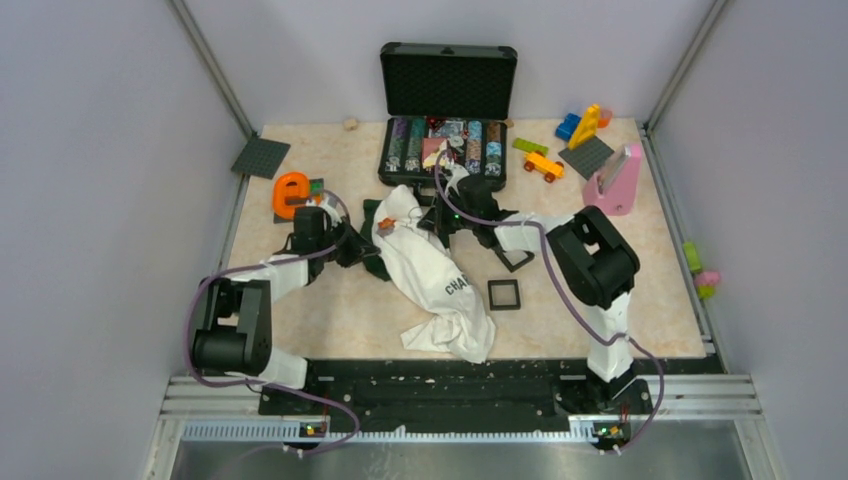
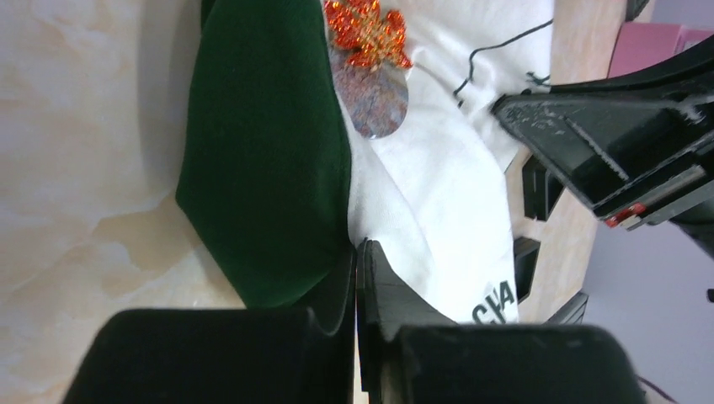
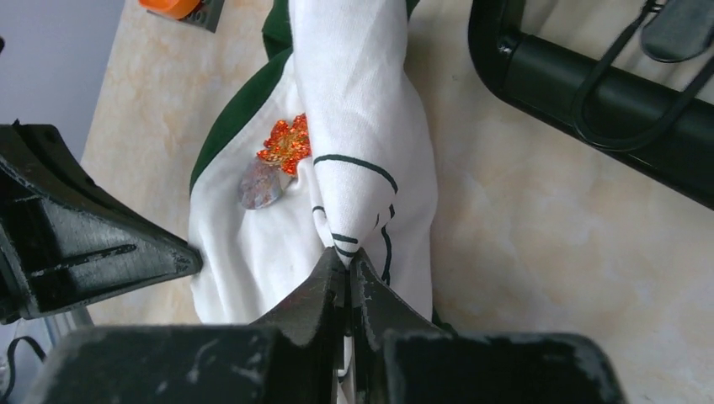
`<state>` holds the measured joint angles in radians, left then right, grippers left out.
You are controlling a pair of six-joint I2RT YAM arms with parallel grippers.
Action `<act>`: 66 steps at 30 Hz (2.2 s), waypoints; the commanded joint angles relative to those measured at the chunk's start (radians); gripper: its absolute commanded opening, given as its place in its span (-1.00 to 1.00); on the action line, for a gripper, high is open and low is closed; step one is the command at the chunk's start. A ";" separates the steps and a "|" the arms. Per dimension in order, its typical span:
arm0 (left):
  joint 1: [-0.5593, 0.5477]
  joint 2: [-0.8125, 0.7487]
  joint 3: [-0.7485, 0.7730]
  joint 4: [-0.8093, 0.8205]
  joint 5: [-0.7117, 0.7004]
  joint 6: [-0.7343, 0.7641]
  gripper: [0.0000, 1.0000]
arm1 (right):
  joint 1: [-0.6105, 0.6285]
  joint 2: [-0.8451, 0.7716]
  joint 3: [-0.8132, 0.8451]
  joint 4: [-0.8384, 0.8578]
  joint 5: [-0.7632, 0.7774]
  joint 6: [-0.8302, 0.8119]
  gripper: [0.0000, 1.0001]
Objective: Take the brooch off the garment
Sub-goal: Move the clothes to the center of the board.
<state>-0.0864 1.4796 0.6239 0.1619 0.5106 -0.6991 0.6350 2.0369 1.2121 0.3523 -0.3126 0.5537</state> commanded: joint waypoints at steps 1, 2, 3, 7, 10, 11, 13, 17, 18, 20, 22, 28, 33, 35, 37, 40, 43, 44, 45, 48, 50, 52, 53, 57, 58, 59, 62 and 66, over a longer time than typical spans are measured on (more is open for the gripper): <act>0.001 -0.108 -0.033 -0.118 -0.007 0.059 -1.00 | 0.012 -0.144 -0.047 0.014 0.072 -0.025 -1.00; -0.003 -0.156 -0.045 -0.168 -0.025 0.069 -1.00 | 0.013 -0.174 -0.062 -0.016 0.089 -0.031 -1.00; -0.006 -0.208 -0.058 -0.239 -0.043 0.086 -1.00 | 0.011 -0.200 -0.077 -0.045 0.098 -0.035 -1.00; -0.024 -0.410 -0.115 -0.384 -0.050 0.107 -1.00 | 0.011 -0.295 -0.161 -0.116 0.112 -0.039 -1.00; -0.081 -0.504 -0.166 -0.439 -0.050 0.082 -1.00 | 0.009 -0.356 -0.218 -0.166 0.133 -0.036 -1.00; -0.124 -0.527 -0.190 -0.448 -0.060 0.066 -1.00 | 0.009 -0.375 -0.236 -0.178 0.135 -0.035 -1.00; -0.200 -0.564 -0.234 -0.444 -0.091 0.018 -1.00 | 0.009 -0.403 -0.270 -0.197 0.127 -0.031 -1.00; -0.389 -0.555 -0.318 -0.331 -0.155 -0.103 -1.00 | 0.009 -0.397 -0.294 -0.284 0.102 -0.052 -0.82; -0.427 -0.533 -0.329 -0.301 -0.171 -0.122 -1.00 | 0.009 -0.392 -0.299 -0.300 0.103 -0.059 -0.76; -0.474 -0.492 -0.320 -0.285 -0.208 -0.129 -0.95 | 0.010 -0.401 -0.312 -0.322 0.123 -0.076 -0.64; -0.494 -0.485 -0.298 -0.296 -0.236 -0.116 -0.79 | 0.017 -0.435 -0.328 -0.336 0.151 -0.089 -0.36; -0.499 -0.555 -0.131 -0.518 -0.357 -0.027 0.05 | 0.031 -0.540 -0.299 -0.449 0.194 -0.135 0.01; -0.499 -0.599 -0.029 -0.607 -0.457 0.005 0.13 | 0.094 -0.585 -0.238 -0.520 0.225 -0.150 0.19; -0.499 -0.602 -0.007 -0.619 -0.498 0.013 0.14 | 0.127 -0.589 -0.213 -0.521 0.223 -0.146 0.26; -0.496 -0.598 0.012 -0.617 -0.548 0.028 0.18 | 0.168 -0.583 -0.188 -0.513 0.212 -0.143 0.27; -0.491 -0.565 0.054 -0.603 -0.572 0.053 0.20 | 0.205 -0.548 -0.166 -0.474 0.158 -0.125 0.10; -0.482 -0.526 0.078 -0.567 -0.570 0.078 0.20 | 0.232 -0.500 -0.153 -0.436 0.125 -0.107 -0.12; -0.476 -0.513 0.085 -0.552 -0.557 0.085 0.19 | 0.238 -0.482 -0.147 -0.433 0.126 -0.102 -0.15; -0.472 -0.502 0.089 -0.534 -0.539 0.090 0.19 | 0.241 -0.464 -0.148 -0.431 0.129 -0.094 -0.21; -0.467 -0.460 0.097 -0.487 -0.499 0.099 0.17 | 0.241 -0.422 -0.162 -0.448 0.170 -0.070 -0.36; -0.468 -0.431 0.098 -0.460 -0.444 0.113 0.16 | 0.241 -0.414 -0.196 -0.446 0.197 -0.059 -0.45; -0.468 -0.392 0.100 -0.434 -0.388 0.136 0.13 | 0.231 -0.415 -0.246 -0.419 0.207 -0.036 -0.50; -0.469 -0.373 0.103 -0.428 -0.368 0.135 0.13 | 0.222 -0.418 -0.279 -0.390 0.194 -0.021 -0.50; -0.469 -0.285 0.135 -0.435 -0.313 0.126 0.14 | 0.170 -0.439 -0.418 -0.226 0.094 0.045 -0.54; -0.470 -0.268 0.140 -0.432 -0.302 0.125 0.15 | 0.161 -0.445 -0.441 -0.188 0.067 0.055 -0.54; -0.471 -0.249 0.144 -0.428 -0.297 0.126 0.16 | 0.155 -0.450 -0.456 -0.161 0.045 0.063 -0.54; -0.480 -0.213 0.161 -0.436 -0.318 0.135 0.20 | 0.150 -0.463 -0.468 -0.127 0.027 0.069 -0.55; -0.509 -0.188 0.202 -0.499 -0.407 0.147 0.44 | 0.149 -0.495 -0.478 -0.116 0.042 0.071 -0.54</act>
<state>-0.5690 1.2774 0.7555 -0.3195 0.1612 -0.5728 0.7914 1.6096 0.7441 0.1448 -0.2596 0.6071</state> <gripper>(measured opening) 0.656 0.229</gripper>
